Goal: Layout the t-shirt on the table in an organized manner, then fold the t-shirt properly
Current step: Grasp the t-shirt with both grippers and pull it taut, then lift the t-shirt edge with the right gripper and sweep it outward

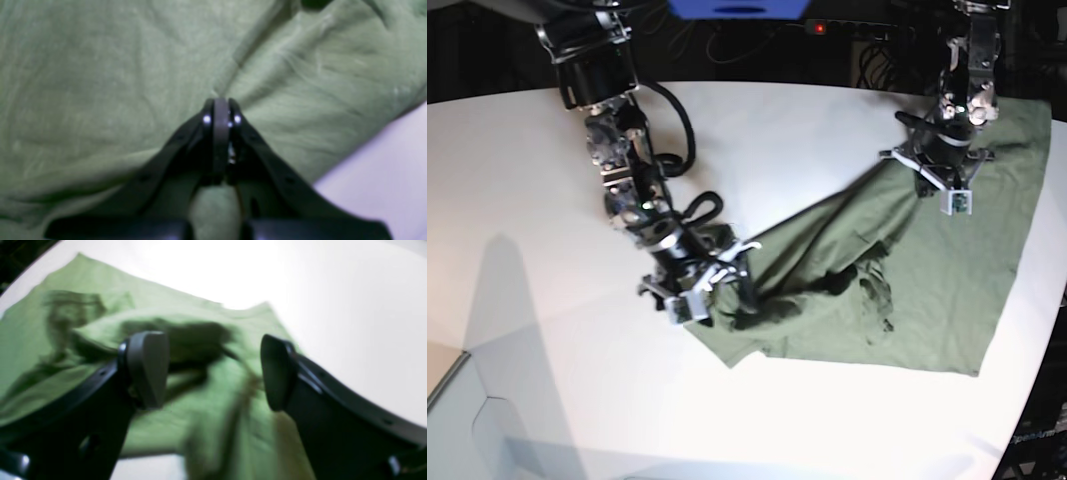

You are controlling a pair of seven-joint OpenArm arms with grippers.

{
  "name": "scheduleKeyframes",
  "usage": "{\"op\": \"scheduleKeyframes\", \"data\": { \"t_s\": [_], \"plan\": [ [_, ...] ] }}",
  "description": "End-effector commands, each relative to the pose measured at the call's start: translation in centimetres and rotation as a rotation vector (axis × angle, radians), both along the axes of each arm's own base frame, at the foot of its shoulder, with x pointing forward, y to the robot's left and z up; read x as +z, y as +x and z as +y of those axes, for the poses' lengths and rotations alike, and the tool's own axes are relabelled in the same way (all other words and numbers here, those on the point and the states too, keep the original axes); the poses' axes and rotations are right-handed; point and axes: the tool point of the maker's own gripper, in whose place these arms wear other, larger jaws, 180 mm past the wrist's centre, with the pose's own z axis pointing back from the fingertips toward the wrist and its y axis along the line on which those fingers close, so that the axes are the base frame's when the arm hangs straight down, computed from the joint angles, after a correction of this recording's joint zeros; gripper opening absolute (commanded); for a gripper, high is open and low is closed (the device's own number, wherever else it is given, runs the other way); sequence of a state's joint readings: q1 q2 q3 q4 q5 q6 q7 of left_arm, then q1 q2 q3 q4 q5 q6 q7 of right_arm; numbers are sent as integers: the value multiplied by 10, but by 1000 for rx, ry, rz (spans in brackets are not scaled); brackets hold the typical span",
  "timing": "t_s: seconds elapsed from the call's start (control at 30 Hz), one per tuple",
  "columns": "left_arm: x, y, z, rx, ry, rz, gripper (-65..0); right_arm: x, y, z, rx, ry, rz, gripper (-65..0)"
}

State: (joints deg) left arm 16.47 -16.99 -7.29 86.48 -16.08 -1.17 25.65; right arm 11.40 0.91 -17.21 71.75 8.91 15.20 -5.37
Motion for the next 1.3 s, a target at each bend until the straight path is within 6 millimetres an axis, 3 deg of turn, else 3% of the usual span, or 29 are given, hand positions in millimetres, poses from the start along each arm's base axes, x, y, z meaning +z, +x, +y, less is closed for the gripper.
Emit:
{"op": "scheduleKeyframes", "data": {
  "t_s": [0.0, 0.13, 0.23, 0.4, 0.83, 0.93, 1.17, 1.27],
  "plan": [
    [-7, -10, 6, 10, 21, 61, -648, 22, 4, 18, 32, 38, -58, -213],
    [-7, -11, 8, 12, 24, 61, -648, 25, -11, 59, 117, 62, -56, -213],
    [-4, -9, 16, 42, 25, 50, -648, 8, -15, 73, 137, 65, -6, -213],
    [-4, -10, 18, 48, 25, 53, -648, -10, -2, 83, 138, 54, 48, -214],
    [-4, -9, 17, 46, 24, 54, -648, -8, 22, 82, 115, 73, 1, -217],
    [-3, -8, 16, 44, 23, 53, -648, -7, 22, 81, 115, 72, 0, -278],
    [-4, -8, 17, 45, 25, 56, -648, 2, 25, 89, 121, 86, -13, -547],
    [-5, -9, 18, 47, 27, 57, -648, 2, 26, 88, 120, 87, -15, -634]
  ]
}}
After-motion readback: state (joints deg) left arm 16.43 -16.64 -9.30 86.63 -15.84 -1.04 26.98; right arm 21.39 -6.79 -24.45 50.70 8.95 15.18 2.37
